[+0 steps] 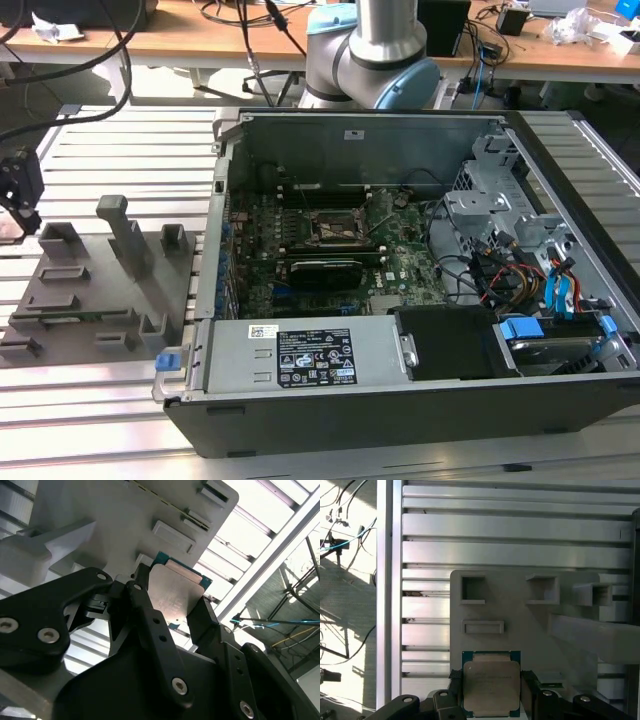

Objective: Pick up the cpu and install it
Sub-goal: 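Pick up the cpu and move it towards the insertion slot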

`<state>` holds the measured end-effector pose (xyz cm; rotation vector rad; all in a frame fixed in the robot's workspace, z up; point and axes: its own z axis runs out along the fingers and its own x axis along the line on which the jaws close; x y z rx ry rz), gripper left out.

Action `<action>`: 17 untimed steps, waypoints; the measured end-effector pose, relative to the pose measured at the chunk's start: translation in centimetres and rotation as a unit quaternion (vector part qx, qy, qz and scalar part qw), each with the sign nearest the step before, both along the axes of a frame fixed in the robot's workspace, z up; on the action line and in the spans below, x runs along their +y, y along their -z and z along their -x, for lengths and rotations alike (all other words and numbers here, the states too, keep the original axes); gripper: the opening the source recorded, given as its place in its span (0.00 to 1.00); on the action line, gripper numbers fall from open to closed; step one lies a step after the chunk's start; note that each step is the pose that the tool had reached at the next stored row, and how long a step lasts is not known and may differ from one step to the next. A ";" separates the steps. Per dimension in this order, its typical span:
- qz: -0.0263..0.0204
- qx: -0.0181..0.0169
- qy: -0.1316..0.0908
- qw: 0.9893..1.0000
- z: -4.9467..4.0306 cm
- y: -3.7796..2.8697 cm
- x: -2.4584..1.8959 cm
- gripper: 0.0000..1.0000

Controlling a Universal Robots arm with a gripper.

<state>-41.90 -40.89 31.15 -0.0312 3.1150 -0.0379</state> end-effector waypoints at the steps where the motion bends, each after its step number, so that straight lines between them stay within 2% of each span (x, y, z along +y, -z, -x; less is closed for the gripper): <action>1: 0.000 0.000 0.000 1.000 0.00 -0.25 0.00 0.55; 17: 0.000 0.000 0.000 1.000 0.00 -1.87 0.00 0.55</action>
